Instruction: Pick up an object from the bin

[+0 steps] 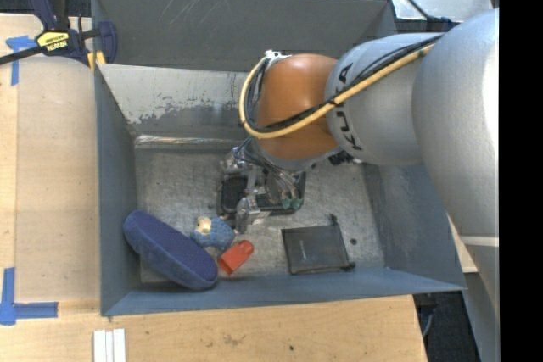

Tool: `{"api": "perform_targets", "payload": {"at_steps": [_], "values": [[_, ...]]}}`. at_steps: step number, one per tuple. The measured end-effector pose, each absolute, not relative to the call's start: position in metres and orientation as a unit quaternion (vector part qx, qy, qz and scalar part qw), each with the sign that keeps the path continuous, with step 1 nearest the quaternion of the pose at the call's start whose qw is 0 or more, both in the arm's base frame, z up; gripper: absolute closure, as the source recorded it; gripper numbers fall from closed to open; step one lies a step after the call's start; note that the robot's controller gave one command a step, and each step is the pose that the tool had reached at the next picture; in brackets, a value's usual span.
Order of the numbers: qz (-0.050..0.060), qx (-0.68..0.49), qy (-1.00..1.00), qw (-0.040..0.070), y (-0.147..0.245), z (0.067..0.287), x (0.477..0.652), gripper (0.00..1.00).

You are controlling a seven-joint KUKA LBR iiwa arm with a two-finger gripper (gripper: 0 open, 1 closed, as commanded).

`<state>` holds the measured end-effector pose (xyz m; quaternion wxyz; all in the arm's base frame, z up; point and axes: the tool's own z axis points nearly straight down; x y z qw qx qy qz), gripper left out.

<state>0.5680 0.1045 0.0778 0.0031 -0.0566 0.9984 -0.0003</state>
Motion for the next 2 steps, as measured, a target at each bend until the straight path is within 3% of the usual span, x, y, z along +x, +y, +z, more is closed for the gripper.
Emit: {"api": "perform_targets", "payload": {"at_steps": [1, 2], "values": [[-0.002, -0.073, 0.997, 0.002, 0.005, 0.216, 0.577, 1.0], [0.0, -0.131, 0.991, 0.0, -0.008, 0.227, 0.624, 1.0]]}}
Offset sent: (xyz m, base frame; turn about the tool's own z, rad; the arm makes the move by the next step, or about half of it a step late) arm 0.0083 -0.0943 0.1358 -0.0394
